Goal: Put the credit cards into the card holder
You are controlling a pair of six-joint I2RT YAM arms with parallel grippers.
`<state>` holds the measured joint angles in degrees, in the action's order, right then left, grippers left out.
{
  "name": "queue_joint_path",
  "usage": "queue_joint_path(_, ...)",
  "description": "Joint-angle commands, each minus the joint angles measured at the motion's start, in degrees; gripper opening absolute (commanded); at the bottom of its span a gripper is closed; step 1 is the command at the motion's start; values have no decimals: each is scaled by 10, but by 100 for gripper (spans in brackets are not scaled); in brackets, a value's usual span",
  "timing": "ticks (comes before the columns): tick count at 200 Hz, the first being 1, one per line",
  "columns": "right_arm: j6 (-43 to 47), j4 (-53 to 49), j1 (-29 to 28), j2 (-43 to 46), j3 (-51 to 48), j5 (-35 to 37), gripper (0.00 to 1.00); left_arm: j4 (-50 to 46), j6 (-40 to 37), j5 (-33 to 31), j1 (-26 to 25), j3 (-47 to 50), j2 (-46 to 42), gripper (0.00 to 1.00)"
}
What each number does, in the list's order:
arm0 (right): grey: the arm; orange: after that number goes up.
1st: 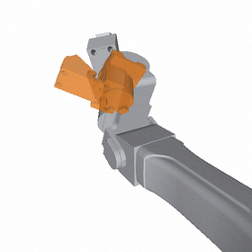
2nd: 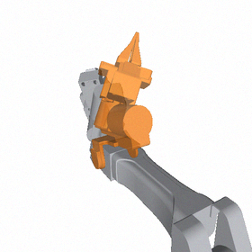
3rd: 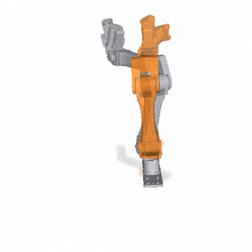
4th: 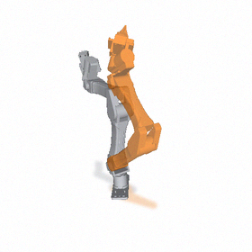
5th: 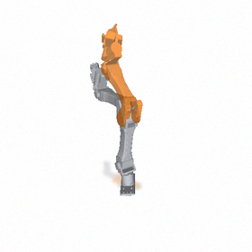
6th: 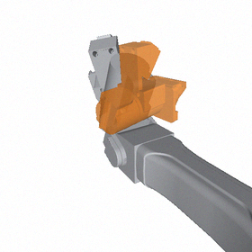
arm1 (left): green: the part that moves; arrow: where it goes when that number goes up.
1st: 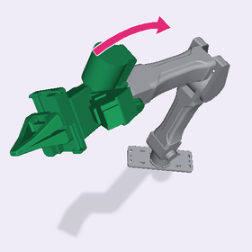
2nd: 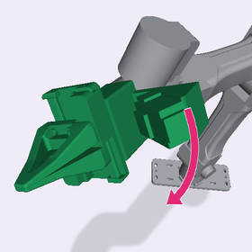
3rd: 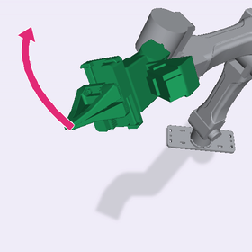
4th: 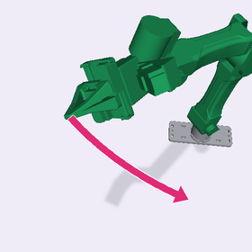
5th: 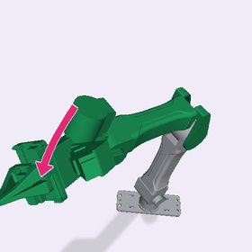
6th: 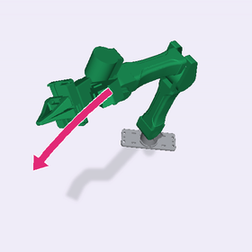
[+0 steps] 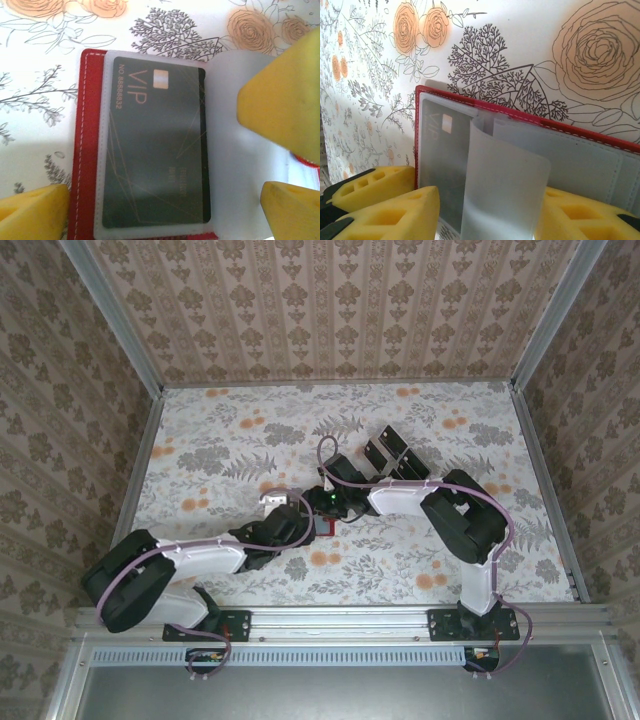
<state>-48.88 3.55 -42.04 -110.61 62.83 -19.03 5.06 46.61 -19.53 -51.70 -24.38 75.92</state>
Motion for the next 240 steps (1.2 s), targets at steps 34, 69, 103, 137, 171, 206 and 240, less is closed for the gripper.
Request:
queue_joint_path(34, -23, 20, -1, 7, -2, -22, 52, -116, 3, -38, 6, 14, -141, 100)
queue_joint_path(69, -21, 1, -10, 26, 12, -20, 52, -178, 8, -57, 27, 16, -221, 100)
queue_joint_path(103, -13, -33, -29, 16, 56, -14, 52, -213, 11, -55, 50, 17, -259, 100)
queue_joint_path(137, -4, -66, -47, -24, 110, -9, 52, -219, 17, -47, 60, 20, -268, 100)
queue_joint_path(171, 1, -89, -54, -69, 145, 3, 52, -209, 20, -40, 66, 24, -266, 100)
queue_joint_path(206, 0, -97, -54, -92, 151, 12, 52, -210, 22, -30, 74, 27, -263, 100)
queue_joint_path(240, 5, -101, -55, -101, 164, 3, 52, -204, 21, -20, 82, 33, -262, 100)
